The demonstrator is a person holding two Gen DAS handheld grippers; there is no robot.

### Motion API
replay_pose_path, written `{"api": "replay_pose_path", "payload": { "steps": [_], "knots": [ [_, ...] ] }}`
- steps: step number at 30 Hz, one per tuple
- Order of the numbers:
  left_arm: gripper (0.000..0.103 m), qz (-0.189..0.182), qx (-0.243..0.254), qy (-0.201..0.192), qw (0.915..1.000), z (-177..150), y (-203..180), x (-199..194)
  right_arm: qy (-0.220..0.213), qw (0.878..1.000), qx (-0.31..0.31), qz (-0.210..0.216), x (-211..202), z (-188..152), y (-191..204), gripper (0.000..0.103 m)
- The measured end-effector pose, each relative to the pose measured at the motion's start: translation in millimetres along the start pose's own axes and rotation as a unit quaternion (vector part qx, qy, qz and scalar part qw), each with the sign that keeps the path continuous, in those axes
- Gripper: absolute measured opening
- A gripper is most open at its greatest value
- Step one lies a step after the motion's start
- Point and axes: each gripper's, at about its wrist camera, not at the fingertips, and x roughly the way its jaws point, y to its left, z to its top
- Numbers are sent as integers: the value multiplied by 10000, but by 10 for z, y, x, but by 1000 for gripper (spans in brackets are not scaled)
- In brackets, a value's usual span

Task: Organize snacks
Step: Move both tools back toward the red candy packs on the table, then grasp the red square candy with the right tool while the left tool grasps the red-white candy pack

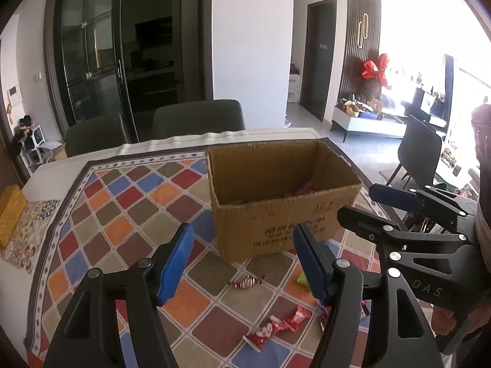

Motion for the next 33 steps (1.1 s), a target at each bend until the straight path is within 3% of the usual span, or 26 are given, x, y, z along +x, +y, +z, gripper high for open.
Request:
{"api": "replay_pose_path", "payload": {
  "steps": [14,33],
  "knots": [
    [68,-121,246,365,9990,-665,-79,-54,376,9990,-108,208,-46,-565,207,56],
    [68,-579,580,1215,9892,-1315,-135,439,1478,9871,-578,220,416,-1236,312,56]
  ]
}}
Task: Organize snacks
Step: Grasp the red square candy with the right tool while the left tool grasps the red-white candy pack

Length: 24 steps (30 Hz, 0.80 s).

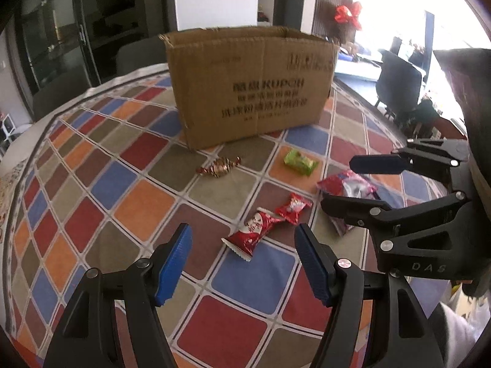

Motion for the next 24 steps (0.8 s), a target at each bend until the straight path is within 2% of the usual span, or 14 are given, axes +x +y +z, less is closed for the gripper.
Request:
{"api": "replay_pose_path", "payload": {
  "steps": [7,15,21,24],
  "knots": [
    [68,-222,266,234,9991,-35,18,277,308,9992,-247,76,219,-38,21,56],
    [67,-318,450,322,9980,-29,56,504,572,9973,-458,14,428,-61,24,56],
    [63,-392,486,380,9973,-8,47,619,681,9963,-514,-18,532,-49,-12,56],
    [57,-418,454,422,9972,12,58,681,716,9961,-506,-24,565,-39,-40,56]
  ]
}}
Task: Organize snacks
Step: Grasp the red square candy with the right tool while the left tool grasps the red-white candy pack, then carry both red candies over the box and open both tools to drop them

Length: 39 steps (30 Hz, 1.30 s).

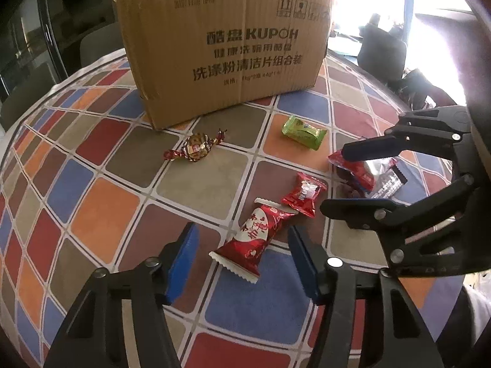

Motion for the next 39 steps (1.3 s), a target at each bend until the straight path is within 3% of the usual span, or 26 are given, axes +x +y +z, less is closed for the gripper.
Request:
{"api": "replay_pose_path", "payload": {
  "steps": [9,11,13,25,35,39],
  "knots": [
    [45,-78,-77,49,9999,6,21,97,57,9999,-3,90,88,36,-7,56],
    [28,-89,-144,33,9999,7,42,93,66,9999,9,114,104,41,1,56],
    [22,-102,-272,42,9996,4,83,86,58,9999,35,153,115,49,6,56],
    [22,-15,-815,-20,9967,-63,134,-26,74,9996,-98,239,225,163,70,54],
    [22,40,-1079,-47,9941,-53,158,-82,125,9993,-100,324,281,153,87,23],
    [22,55,-1136,-94,9935,-40,151,-110,53,9993,41,355,257,131,61,22]
  ]
}}
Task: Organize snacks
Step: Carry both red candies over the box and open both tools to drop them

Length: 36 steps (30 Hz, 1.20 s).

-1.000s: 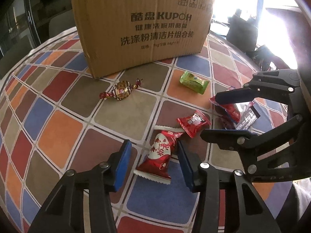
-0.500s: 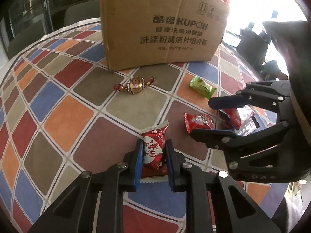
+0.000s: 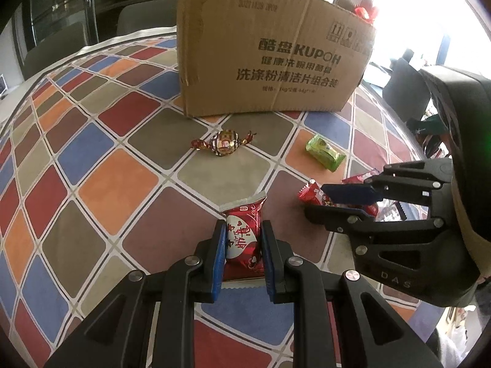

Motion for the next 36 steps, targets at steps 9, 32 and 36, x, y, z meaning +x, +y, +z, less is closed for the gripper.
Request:
{"api": "replay_pose_path", "payload": {
  "steps": [9,32,36],
  "knots": [
    [22,57,-52,-163,9998,78,-52,-158,-322,9992,251,12,-245,-18,-54,22],
    [22,79,131,-1253,9920,990,-308,-1104,-1786,9807,784,-109,-1489,453,-318,22],
    [22,61,126,-1351,9907,1186,-322,-1149,-1945,9771,852,-134,-1617,572,-416,22]
  ]
}}
